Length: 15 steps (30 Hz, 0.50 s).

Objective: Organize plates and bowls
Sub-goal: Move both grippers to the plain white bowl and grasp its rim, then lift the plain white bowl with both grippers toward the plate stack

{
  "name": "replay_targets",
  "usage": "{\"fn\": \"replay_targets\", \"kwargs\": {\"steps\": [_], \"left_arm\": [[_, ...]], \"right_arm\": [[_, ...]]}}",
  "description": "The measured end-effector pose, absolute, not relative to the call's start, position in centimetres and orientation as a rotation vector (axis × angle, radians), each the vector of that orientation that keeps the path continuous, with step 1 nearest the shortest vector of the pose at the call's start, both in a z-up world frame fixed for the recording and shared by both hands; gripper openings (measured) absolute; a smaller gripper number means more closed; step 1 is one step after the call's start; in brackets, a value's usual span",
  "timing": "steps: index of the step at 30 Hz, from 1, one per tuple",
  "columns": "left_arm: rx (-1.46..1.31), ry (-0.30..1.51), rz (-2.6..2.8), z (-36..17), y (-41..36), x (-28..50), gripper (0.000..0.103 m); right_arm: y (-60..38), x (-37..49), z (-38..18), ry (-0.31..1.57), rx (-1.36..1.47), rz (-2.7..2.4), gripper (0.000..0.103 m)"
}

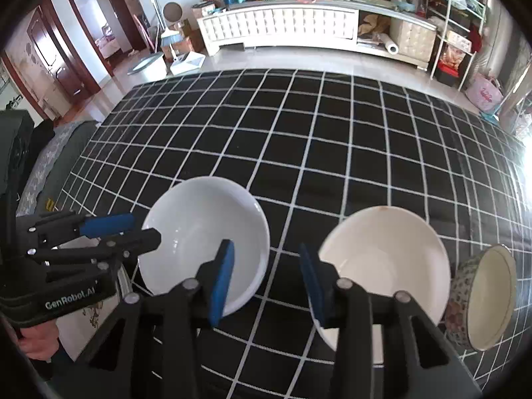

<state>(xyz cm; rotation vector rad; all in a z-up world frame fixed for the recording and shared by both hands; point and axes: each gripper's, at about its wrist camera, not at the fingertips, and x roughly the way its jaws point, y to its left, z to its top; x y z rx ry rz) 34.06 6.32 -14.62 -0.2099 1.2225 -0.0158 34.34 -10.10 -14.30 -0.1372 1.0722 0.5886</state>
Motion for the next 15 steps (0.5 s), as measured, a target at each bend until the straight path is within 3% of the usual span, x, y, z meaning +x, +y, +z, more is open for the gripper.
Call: {"fn": "replay_targets", "kwargs": {"steps": [3, 8, 15], "left_arm": [[-0.215, 1.237, -0.016, -15.2, 6.4, 34.2, 0.02], [-0.219, 1.25, -0.024, -15.7, 6.2, 34.3, 0.015], [-0.19, 1.252, -0.015, -15.8, 5.2, 34.4, 0.009]], "right_arm": [[-9.7, 34.5, -15.1, 1.087, -0.156, 0.589, 0.036], [-9.9, 34.7, -16.0, 1.11, -0.145, 0.566, 0.022], [-9.7, 34.8, -16.4, 1.098, -0.16, 0.562, 0.013]]}}
